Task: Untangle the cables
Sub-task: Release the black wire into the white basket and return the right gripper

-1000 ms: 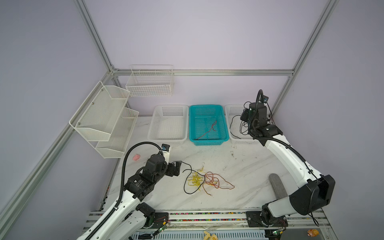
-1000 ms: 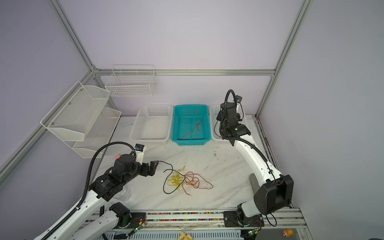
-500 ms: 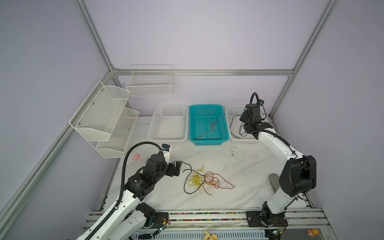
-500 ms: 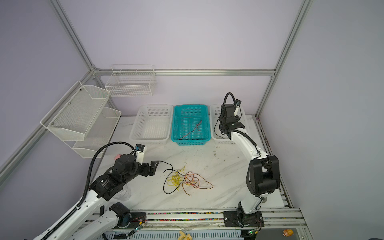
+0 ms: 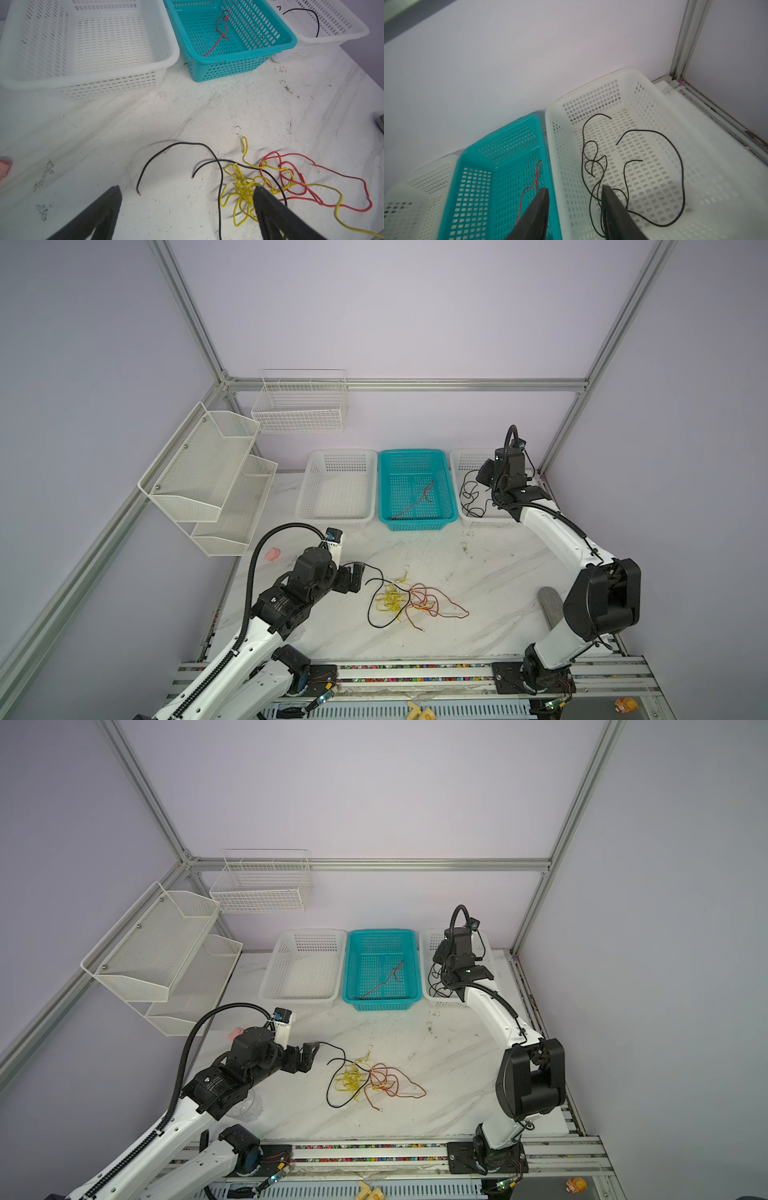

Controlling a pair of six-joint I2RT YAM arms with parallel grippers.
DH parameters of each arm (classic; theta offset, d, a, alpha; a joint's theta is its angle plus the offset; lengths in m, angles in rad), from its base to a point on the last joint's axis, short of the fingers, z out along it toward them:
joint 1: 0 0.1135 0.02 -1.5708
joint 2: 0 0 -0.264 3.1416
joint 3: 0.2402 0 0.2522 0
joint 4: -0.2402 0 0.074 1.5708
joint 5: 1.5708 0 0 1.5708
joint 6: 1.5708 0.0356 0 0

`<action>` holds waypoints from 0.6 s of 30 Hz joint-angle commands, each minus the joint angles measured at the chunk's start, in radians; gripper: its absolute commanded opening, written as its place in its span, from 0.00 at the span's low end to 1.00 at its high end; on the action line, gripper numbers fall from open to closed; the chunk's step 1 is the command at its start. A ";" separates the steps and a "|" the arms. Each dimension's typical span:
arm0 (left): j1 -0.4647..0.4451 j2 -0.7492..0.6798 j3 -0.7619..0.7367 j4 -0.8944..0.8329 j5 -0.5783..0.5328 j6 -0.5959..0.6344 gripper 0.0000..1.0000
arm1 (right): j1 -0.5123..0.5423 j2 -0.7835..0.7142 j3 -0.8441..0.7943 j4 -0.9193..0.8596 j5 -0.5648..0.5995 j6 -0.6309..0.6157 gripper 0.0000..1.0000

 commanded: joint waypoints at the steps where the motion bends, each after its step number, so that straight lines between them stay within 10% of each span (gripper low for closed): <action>1: 0.003 -0.002 0.033 0.001 0.003 0.006 1.00 | 0.037 -0.071 -0.036 0.007 -0.232 -0.023 0.48; 18: 0.004 -0.040 0.128 -0.183 -0.248 -0.138 1.00 | 0.618 -0.001 -0.248 0.067 -0.448 -0.266 0.52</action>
